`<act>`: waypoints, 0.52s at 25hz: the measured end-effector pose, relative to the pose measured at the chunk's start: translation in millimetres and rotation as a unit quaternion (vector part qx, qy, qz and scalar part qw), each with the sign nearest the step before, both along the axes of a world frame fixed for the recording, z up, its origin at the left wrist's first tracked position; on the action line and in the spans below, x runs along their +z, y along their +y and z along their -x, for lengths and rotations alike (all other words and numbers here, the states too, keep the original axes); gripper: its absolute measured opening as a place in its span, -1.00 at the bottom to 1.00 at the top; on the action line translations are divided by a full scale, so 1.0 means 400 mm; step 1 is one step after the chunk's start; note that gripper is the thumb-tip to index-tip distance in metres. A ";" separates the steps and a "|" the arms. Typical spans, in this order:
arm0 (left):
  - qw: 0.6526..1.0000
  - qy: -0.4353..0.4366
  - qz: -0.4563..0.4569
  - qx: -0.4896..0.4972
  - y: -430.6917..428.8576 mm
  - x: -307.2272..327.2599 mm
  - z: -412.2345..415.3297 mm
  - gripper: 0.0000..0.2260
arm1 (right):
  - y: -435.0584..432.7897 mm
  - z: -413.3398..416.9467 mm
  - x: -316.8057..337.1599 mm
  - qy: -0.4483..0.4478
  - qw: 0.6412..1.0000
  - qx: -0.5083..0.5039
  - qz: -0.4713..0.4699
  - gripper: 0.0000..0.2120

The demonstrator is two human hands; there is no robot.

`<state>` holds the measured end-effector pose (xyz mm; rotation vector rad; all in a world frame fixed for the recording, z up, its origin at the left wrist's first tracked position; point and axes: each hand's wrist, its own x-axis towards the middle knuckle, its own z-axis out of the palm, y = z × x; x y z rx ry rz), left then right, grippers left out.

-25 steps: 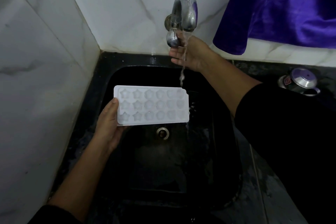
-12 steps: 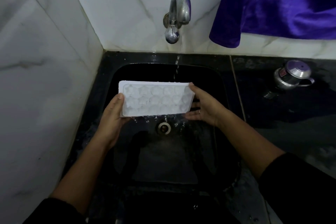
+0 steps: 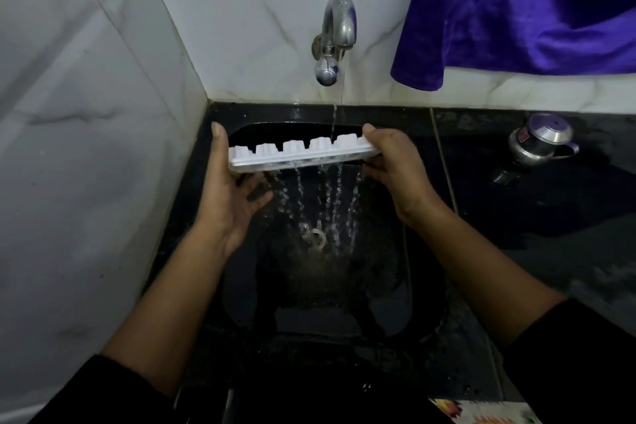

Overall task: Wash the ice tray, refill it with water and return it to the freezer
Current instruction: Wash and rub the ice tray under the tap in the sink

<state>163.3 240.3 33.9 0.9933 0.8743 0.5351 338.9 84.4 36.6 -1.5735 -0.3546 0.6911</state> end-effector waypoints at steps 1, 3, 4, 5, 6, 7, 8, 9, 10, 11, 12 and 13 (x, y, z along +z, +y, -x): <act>1.000 -0.016 -0.005 0.006 0.012 0.015 0.003 -0.35 | -0.003 0.003 0.023 -0.010 1.000 0.000 -0.023 -0.63; 0.998 -0.068 -0.020 0.000 0.027 0.036 0.011 -0.50 | -0.013 0.015 0.058 -0.028 0.996 -0.012 -0.084 -0.60; 0.995 -0.099 -0.030 -0.016 0.033 0.036 0.015 -0.55 | -0.016 0.023 0.057 -0.048 0.993 -0.028 -0.103 -0.57; 0.993 -0.112 -0.035 -0.021 0.037 0.021 0.020 -0.54 | -0.018 0.035 0.045 -0.064 0.991 -0.048 -0.105 -0.58; 0.995 -0.096 -0.032 -0.022 0.034 -0.003 0.028 -0.48 | -0.019 0.049 0.017 -0.068 0.991 -0.072 -0.085 -0.60; 0.998 -0.045 -0.017 -0.030 0.025 -0.026 0.038 -0.46 | -0.016 0.066 -0.014 -0.033 0.995 -0.082 -0.048 -0.61; 0.999 0.018 0.000 -0.048 0.016 -0.040 0.046 -0.50 | -0.010 0.084 -0.032 0.036 0.996 -0.081 -0.004 -0.64; 0.994 0.077 0.011 -0.075 0.011 -0.049 0.052 -0.63 | -0.005 0.099 -0.035 0.101 0.992 -0.071 0.041 -0.71; 0.989 0.112 0.017 -0.098 0.014 -0.050 0.058 -0.74 | -0.006 0.111 -0.027 0.135 0.987 -0.053 0.076 -0.78; 0.989 0.110 0.002 -0.101 0.029 -0.046 0.061 -0.77 | -0.002 0.111 -0.015 0.128 0.987 -0.048 0.090 -0.80; 0.993 0.073 -0.026 -0.087 0.047 -0.034 0.062 -0.72 | 0.001 0.109 0.003 0.103 0.991 -0.057 0.068 -0.80; 0.997 0.003 -0.060 -0.059 0.065 -0.020 0.061 -0.59 | -0.001 0.112 0.027 0.064 0.995 -0.076 0.009 -0.80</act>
